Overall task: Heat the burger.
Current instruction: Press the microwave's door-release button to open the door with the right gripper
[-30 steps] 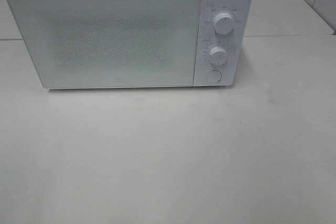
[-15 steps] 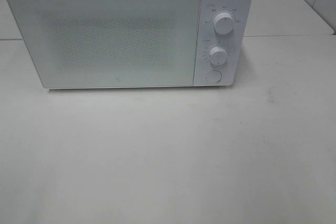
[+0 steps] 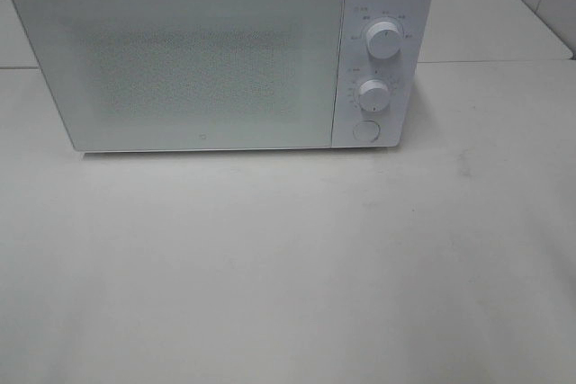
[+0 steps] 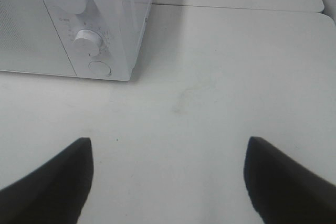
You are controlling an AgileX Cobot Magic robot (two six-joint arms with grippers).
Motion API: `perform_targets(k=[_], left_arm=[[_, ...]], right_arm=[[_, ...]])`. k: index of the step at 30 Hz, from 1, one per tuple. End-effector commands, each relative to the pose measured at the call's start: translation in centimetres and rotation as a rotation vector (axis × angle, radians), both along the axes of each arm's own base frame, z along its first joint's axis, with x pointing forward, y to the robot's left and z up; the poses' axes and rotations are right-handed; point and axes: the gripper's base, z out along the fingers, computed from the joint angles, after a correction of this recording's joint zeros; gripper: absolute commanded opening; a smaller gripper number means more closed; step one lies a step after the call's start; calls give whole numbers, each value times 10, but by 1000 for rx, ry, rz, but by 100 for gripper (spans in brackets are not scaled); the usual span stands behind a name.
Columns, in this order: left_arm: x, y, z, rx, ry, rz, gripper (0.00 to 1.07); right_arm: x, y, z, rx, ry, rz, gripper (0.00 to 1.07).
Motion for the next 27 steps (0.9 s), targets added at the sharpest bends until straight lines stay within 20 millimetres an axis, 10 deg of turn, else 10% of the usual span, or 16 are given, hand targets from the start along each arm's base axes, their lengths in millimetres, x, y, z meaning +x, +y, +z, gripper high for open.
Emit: perform_targets(k=[1, 27], left_arm=[[-2, 0, 0, -5, -28, 2, 100], [-2, 0, 0, -5, -28, 2, 100]], right_arm=[[17, 1, -1, 10, -16, -12, 75], [87, 6, -84, 14, -248, -9, 75]])
